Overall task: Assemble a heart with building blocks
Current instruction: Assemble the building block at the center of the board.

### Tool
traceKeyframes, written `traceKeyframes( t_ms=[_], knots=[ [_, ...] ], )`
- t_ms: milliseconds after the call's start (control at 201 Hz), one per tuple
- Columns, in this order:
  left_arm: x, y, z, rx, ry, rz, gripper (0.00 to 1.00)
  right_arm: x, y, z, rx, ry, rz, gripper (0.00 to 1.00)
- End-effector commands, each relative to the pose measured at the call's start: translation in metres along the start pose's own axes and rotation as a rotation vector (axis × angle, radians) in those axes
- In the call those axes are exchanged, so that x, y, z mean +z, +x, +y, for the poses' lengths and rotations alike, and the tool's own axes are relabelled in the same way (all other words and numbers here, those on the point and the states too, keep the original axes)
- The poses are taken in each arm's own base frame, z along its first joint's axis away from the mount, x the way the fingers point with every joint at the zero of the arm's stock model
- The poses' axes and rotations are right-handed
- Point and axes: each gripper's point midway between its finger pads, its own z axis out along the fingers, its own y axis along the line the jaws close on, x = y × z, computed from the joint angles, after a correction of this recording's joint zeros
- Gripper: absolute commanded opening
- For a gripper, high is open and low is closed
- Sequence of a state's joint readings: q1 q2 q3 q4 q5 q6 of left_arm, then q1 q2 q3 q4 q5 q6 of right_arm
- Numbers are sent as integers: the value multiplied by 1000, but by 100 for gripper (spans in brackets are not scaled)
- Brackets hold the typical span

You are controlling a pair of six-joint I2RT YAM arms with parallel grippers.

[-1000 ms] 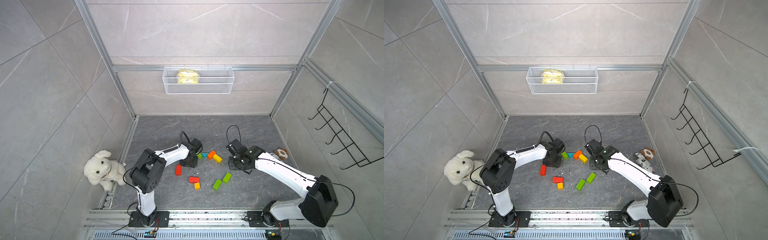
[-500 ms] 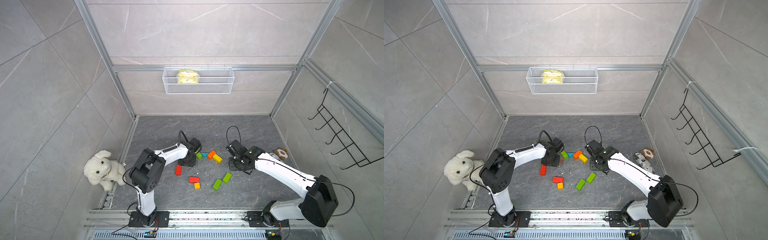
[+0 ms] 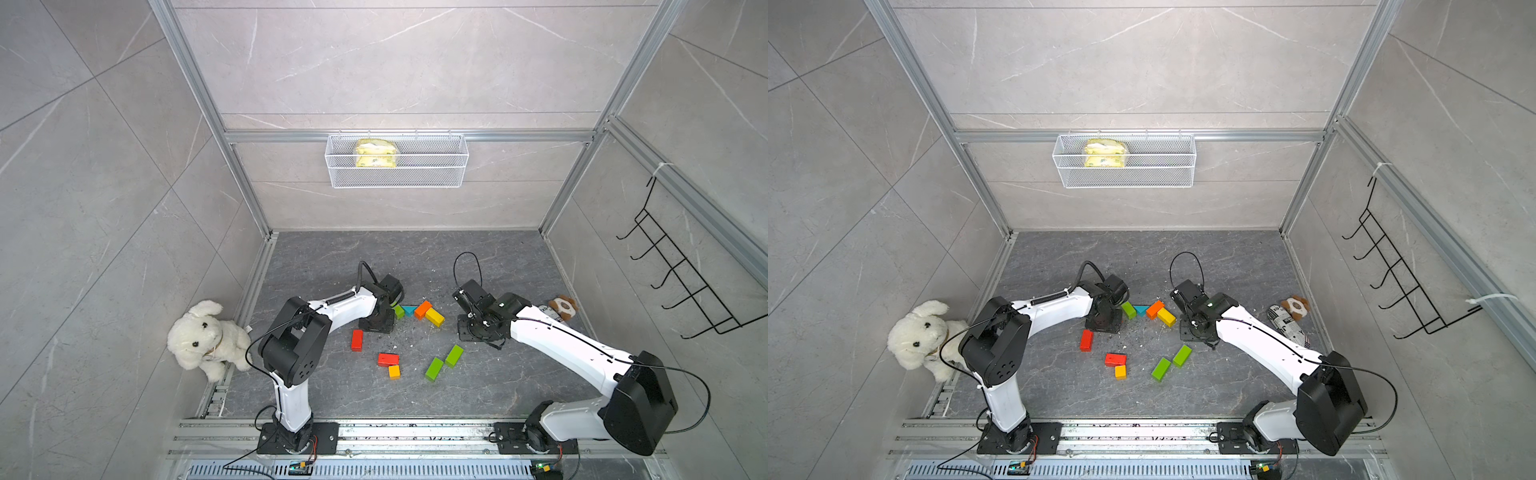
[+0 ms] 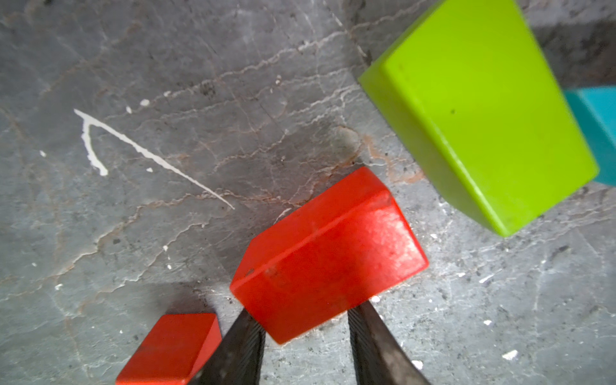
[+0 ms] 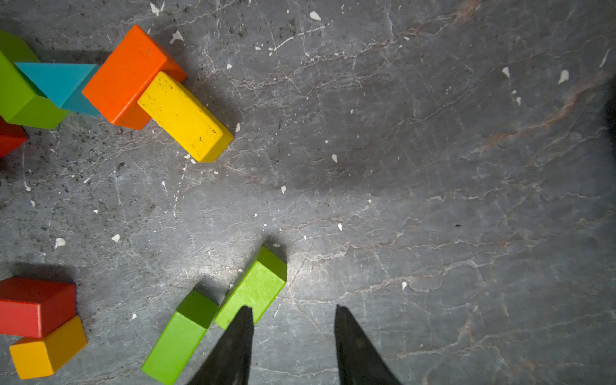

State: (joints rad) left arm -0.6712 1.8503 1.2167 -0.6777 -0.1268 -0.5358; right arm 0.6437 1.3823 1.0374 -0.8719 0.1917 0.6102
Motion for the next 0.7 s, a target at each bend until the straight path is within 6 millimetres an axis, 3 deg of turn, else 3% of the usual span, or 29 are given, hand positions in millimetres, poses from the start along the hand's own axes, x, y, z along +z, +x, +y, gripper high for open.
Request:
traceKeyframes(
  t_ms=[0,75,453,692],
  knots=[
    [-4,-10,-6,-43,23,-15,47,-2,5,-9,10,24,2,44],
    [-3,-12,-7,-62,20,-16,51,-2,5,-8,10,21,4,44],
    [-4,-19,-10,-111,28,-33,51,1,10,-8,11,11,11,44],
    [-1,-21,-13,-151,39,-35,56,4,12,-6,9,-1,19,44]
  ],
)
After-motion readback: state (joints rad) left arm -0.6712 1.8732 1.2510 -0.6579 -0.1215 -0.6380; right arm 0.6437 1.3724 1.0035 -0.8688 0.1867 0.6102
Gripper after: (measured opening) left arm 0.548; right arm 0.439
